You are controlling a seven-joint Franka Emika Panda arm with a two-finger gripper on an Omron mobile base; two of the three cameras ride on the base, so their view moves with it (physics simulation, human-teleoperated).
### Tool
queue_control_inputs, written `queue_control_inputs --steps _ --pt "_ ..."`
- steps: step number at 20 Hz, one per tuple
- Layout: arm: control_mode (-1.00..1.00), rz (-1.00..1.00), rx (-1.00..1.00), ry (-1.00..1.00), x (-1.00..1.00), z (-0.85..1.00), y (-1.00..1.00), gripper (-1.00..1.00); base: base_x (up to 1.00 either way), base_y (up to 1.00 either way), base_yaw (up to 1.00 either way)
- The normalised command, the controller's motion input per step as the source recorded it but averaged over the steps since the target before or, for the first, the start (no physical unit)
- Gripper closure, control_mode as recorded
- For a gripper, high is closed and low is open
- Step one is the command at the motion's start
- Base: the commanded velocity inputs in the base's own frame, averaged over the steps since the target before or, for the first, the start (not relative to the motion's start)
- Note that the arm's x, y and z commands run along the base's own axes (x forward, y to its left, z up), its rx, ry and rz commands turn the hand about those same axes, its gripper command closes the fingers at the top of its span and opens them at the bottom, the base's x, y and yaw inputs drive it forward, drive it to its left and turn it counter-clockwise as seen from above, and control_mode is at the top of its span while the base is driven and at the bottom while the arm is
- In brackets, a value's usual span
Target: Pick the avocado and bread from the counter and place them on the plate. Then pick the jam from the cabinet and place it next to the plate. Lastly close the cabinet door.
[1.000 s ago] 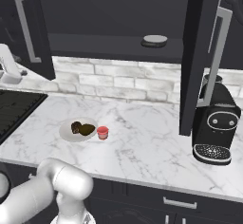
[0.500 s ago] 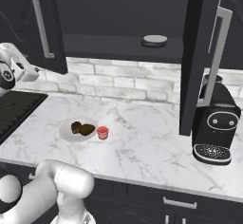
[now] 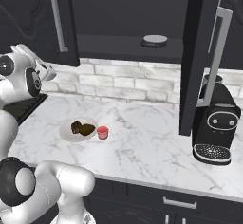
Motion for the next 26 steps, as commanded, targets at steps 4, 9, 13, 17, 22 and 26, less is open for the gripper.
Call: queue_control_inputs --steps 4,9,13,17,22,26 --pt "-1.0 0.09 0.06 0.01 0.54 -0.1 -0.39 -1.0 0.0 0.0 0.0" --pt "-1.0 0.01 0.02 0.05 0.65 -0.14 -0.25 -1.0 0.0 0.0 0.0" --pt "-1.0 0.02 0.01 0.02 0.54 -0.18 -0.26 -1.0 0.0 0.0 0.0" --pt "-1.0 0.03 0.0 0.0 0.07 -0.07 -0.19 -1.0 0.0 0.0 0.0" --pt "-1.0 0.02 0.06 -0.01 -0.34 0.03 -0.18 -1.0 0.0 0.0 0.0" --pt "-1.0 0.0 0.09 0.0 -0.45 0.19 -0.19 -1.0 0.0 0.0 0.0"
